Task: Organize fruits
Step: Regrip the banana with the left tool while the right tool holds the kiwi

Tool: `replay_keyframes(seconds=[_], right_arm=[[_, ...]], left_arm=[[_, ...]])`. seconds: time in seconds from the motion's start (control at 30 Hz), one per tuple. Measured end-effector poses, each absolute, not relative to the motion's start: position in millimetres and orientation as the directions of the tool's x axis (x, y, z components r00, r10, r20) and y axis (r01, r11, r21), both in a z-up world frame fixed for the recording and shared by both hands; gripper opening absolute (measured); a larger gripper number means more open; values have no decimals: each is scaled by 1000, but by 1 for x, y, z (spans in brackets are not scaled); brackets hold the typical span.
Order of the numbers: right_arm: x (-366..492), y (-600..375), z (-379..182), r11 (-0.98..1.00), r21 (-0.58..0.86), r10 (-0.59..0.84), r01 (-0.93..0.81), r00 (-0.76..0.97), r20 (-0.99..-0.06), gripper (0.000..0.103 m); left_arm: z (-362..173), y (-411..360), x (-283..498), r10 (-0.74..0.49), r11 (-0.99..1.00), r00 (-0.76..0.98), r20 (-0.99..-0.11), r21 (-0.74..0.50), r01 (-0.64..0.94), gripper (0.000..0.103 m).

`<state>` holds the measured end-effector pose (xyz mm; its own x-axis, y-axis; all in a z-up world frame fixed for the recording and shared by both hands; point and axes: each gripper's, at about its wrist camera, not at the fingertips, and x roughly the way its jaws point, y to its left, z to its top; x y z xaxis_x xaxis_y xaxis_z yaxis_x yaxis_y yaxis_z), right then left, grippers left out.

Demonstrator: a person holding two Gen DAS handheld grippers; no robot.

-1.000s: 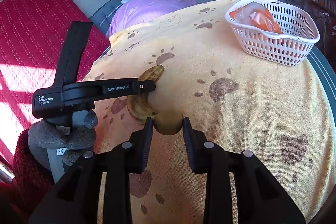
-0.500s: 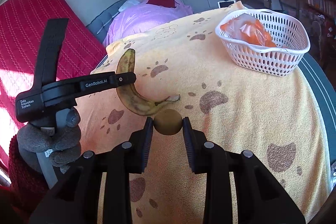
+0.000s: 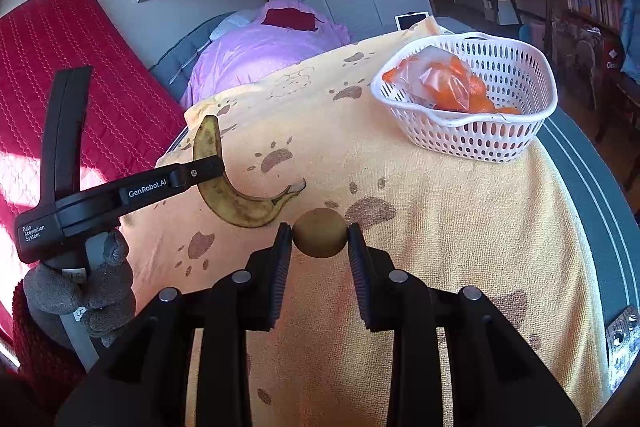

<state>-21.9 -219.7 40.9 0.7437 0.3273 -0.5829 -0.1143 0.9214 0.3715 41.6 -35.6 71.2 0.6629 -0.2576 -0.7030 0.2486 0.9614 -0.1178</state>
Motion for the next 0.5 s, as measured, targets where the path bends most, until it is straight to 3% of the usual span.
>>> replay_keyframes(seconds=[0.5], right_arm=[[-23,-217,44,923,367,324,-114,746,-582,30]], left_arm=[[45,-24,2,-252,961,648,-719,-108,254,30]])
